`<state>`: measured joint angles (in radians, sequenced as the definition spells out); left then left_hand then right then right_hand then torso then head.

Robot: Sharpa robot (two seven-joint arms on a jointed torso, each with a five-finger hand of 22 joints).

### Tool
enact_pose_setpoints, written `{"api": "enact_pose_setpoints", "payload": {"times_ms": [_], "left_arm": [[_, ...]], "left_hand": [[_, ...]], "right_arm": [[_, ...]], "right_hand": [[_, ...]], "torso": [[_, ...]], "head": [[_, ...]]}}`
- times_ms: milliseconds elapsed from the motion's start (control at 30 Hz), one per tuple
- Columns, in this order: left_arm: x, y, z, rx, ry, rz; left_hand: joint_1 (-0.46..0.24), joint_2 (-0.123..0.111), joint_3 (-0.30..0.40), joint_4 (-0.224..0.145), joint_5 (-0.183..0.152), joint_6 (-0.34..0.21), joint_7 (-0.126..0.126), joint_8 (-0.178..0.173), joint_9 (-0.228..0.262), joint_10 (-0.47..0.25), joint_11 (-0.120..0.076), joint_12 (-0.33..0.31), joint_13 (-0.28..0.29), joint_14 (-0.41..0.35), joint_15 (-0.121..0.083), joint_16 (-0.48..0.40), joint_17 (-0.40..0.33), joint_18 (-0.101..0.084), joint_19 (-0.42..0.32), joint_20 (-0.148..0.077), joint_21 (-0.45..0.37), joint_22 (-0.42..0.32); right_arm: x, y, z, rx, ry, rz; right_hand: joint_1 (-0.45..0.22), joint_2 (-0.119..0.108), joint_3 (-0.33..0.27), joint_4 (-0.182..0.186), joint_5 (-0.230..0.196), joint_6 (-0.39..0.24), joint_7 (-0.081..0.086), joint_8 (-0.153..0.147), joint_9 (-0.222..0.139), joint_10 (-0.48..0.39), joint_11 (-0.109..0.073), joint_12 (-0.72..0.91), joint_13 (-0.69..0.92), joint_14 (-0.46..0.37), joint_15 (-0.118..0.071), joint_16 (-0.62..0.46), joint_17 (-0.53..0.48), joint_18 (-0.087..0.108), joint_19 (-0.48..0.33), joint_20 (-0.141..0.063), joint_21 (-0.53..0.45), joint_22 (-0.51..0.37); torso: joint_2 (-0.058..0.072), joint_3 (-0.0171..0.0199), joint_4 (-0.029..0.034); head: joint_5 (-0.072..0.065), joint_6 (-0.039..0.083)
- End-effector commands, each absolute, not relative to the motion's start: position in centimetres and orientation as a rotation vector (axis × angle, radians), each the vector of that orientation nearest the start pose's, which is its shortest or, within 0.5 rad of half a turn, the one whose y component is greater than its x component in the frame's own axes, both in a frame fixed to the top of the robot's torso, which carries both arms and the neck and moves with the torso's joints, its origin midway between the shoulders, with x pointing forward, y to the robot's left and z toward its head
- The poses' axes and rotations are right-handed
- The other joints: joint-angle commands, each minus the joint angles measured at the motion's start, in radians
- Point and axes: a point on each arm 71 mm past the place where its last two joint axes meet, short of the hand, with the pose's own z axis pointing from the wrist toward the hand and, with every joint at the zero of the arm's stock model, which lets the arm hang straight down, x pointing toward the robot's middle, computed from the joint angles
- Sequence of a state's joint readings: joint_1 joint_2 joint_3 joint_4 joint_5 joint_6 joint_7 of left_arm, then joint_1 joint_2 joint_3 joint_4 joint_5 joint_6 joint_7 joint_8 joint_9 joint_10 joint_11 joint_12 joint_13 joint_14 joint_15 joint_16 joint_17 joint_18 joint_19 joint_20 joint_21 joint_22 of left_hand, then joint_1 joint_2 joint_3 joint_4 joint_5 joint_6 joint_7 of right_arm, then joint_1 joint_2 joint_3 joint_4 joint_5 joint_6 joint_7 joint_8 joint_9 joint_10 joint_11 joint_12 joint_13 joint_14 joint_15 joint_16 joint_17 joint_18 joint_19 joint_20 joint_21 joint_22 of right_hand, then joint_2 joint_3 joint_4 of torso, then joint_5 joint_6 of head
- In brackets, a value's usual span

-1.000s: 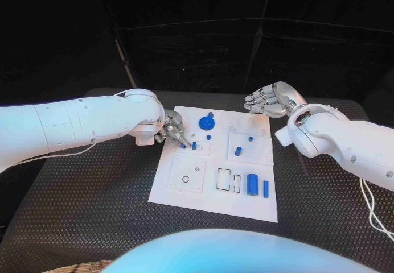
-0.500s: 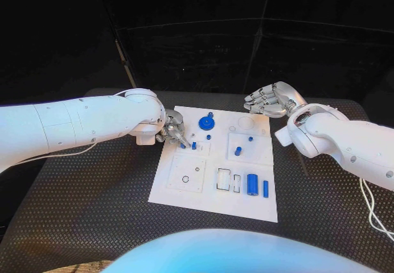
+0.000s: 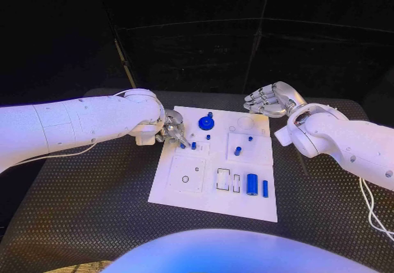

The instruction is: Assemble the parts on the task board

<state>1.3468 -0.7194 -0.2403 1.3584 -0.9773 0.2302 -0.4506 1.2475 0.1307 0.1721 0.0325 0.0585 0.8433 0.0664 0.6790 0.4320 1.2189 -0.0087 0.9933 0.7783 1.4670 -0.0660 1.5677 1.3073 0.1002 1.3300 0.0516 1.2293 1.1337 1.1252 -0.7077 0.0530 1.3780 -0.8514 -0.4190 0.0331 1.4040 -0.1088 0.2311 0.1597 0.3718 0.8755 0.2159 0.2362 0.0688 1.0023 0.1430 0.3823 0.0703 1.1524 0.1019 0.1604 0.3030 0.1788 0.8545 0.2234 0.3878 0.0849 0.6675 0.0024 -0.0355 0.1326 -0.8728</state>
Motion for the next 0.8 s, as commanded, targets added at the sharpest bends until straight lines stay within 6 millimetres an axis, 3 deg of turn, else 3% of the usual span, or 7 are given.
{"api": "enact_pose_setpoints", "payload": {"times_ms": [33, 233, 300, 800], "left_arm": [[49.99, 20.65, -23.42, -0.093, 2.437, -0.38], [50.0, 20.6, -23.43, -0.09, 2.44, -0.381], [50.0, 20.52, -23.45, -0.087, 2.443, -0.381], [50.1, 20.2, -23.52, -0.077, 2.453, -0.374]], "left_hand": [[-0.016, -0.006, 0.14, -0.122, 0.003, -0.005, -0.001, 0.007, 0.001, 0.005, 0.001, -0.008, -0.002, 0.104, 0.003, 0.003, 0.263, 0.001, 0.003, -0.003, -0.004, 0.002], [-0.023, -0.014, 0.16, -0.126, 0.003, -0.007, -0.001, 0.01, 0.002, 0.006, 0.001, -0.008, -0.003, 0.104, 0.003, 0.003, 0.263, 0.001, 0.003, -0.002, -0.005, 0.002], [-0.043, -0.03, 0.204, -0.131, 0.002, -0.008, -0.001, 0.018, 0.002, 0.009, 0.001, -0.007, -0.004, 0.104, 0.003, 0.003, 0.263, 0.001, 0.004, -0.002, -0.005, 0.004], [-0.053, -0.041, 0.23, -0.135, 0.002, -0.009, -0.001, 0.023, 0.003, 0.01, 0.001, -0.008, -0.005, 0.104, 0.003, 0.003, 0.263, 0.001, 0.004, -0.002, -0.006, 0.005]], "right_arm": [[51.26, -18.04, -19.52, 0.479, 1.628, 1.023], [51.26, -18.05, -19.52, 0.479, 1.629, 1.023], [51.26, -18.05, -19.53, 0.479, 1.629, 1.023], [51.24, -18.06, -19.54, 0.478, 1.633, 1.025]], "right_hand": [[-0.01, 0.004, 0.003, 0.002, 0.002, -0.005, 0.003, -0.005, 0.001, 0.001, 0.008, -0.004, -0.001, 0.009, 0.001, -0.005, -0.001, 0.005, 0.009, 0.0, -0.005, -0.001], [-0.01, 0.004, 0.003, 0.002, 0.002, -0.005, 0.003, -0.005, 0.001, 0.001, 0.008, -0.004, -0.001, 0.009, 0.001, -0.005, -0.001, 0.005, 0.009, 0.0, -0.005, -0.001], [-0.01, 0.004, 0.003, 0.002, 0.002, -0.005, 0.003, -0.005, 0.001, 0.001, 0.008, -0.004, -0.001, 0.009, 0.001, -0.005, -0.001, 0.005, 0.009, 0.0, -0.005, -0.001], [-0.01, 0.005, 0.004, 0.0, 0.002, -0.005, 0.003, -0.004, 0.001, 0.002, 0.007, -0.004, -0.004, 0.011, 0.0, -0.009, -0.003, 0.005, 0.012, 0.0, -0.01, -0.004]], "torso": [[0.001, 0.0, 0.0006], [0.0, -0.0002, 0.0002], [0.0, -0.0002, 0.0], [0.0, 0.0002, 0.0006]], "head": [[0.0, 0.0], [0.0, 0.0], [0.001, 0.0], [0.001, 0.0]]}}
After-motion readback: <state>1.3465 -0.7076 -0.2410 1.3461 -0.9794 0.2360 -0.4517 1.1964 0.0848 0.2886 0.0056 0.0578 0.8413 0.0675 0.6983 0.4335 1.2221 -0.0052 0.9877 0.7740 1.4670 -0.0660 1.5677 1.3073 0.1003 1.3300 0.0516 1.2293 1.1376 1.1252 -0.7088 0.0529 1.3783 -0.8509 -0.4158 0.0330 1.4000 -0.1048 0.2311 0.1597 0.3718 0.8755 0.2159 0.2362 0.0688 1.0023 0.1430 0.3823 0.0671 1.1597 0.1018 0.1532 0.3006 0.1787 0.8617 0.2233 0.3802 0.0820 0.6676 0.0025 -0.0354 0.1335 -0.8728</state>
